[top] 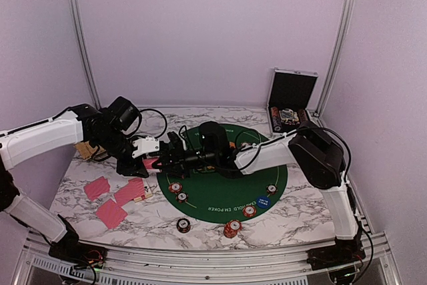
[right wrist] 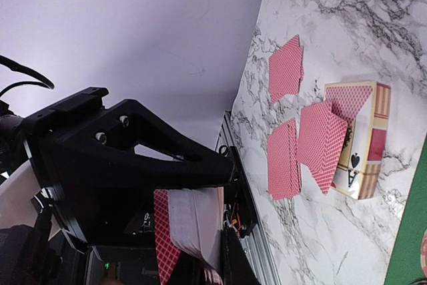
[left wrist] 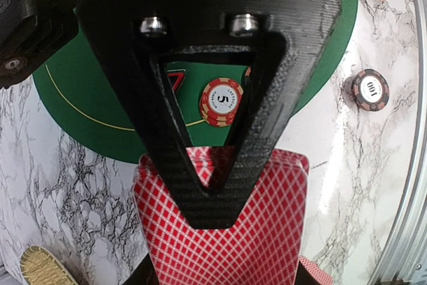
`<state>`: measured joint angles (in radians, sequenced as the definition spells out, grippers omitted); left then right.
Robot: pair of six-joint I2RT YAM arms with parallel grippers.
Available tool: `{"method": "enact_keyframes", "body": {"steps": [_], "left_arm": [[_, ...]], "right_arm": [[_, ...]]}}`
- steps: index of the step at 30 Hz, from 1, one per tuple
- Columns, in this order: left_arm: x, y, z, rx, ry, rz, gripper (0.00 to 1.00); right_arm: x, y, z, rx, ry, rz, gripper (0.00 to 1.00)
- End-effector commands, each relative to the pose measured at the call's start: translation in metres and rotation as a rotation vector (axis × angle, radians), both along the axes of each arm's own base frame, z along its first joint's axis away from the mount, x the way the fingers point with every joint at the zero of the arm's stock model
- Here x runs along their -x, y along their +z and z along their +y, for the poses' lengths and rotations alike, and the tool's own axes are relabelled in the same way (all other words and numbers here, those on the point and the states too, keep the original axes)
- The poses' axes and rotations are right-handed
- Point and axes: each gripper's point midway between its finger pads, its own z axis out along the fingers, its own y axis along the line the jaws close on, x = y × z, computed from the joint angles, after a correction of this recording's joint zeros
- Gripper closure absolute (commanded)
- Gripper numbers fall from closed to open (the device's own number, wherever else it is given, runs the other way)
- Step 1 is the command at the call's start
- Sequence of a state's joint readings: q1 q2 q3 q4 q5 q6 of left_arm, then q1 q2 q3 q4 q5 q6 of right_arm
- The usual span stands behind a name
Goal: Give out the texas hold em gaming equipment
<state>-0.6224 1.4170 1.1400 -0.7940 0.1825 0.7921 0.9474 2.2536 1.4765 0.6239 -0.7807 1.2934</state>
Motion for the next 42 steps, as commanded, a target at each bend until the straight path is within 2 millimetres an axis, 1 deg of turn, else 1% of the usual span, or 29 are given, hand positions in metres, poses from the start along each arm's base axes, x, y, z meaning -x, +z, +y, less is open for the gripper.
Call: {"method": "enact_keyframes", "body": {"steps": [1,3,7,12,13,14,16,18,21,23,24,30,33,37,42], "left_arm": [[-0.006,0.012,-0.011,0.039,-0.038,-0.068,0.63],[-0.007,0.011,-0.011,0.038,-0.032,-0.063,0.64],[-0.008,0.010,-0.012,0.037,-0.019,-0.058,0.65],[-0.011,0.011,-0.012,0.031,-0.009,-0.063,0.64],[-0.011,0.010,-0.012,0.028,-0.008,-0.064,0.62],[-0.012,0.010,-0.011,0.024,-0.005,-0.066,0.60],[-0.012,0.010,-0.010,0.019,-0.003,-0.067,0.44],[-0.010,0.008,-0.009,0.016,-0.004,-0.065,0.33],[-0.005,0.008,-0.009,0.015,-0.016,-0.056,0.18],[-0.002,0.008,-0.009,0.014,-0.027,-0.047,0.12],[-0.001,0.008,-0.009,0.012,-0.030,-0.045,0.11],[0.000,0.008,-0.006,-0.008,-0.046,-0.055,0.13],[0.000,0.007,-0.002,-0.022,-0.043,-0.063,0.16],[0.003,0.008,-0.001,-0.022,-0.045,-0.059,0.20],[0.004,0.011,-0.003,-0.013,-0.044,-0.045,0.33]], "right_arm": [[0.005,0.020,0.007,-0.049,0.027,-0.002,0.88],[0.006,0.022,0.008,-0.056,0.029,-0.004,0.79],[0.007,0.028,0.011,-0.077,0.036,-0.002,0.70],[0.008,0.033,0.016,-0.089,0.048,-0.009,0.69],[0.010,0.033,0.016,-0.090,0.052,-0.008,0.71],[0.010,0.032,0.016,-0.091,0.052,-0.006,0.76],[0.011,0.034,0.016,-0.097,0.053,-0.005,0.88],[0.011,0.037,0.016,-0.104,0.054,-0.009,0.95],[0.012,0.043,0.016,-0.116,0.059,-0.025,1.00],[0.012,0.044,0.016,-0.117,0.063,-0.030,1.00],[0.013,0.044,0.016,-0.115,0.064,-0.030,1.00],[0.013,0.035,0.016,-0.081,0.062,-0.031,1.00],[0.012,0.031,0.016,-0.059,0.059,-0.045,1.00],[0.013,0.032,0.015,-0.055,0.061,-0.053,1.00],[0.013,0.034,0.015,-0.061,0.063,-0.060,0.99]]}}
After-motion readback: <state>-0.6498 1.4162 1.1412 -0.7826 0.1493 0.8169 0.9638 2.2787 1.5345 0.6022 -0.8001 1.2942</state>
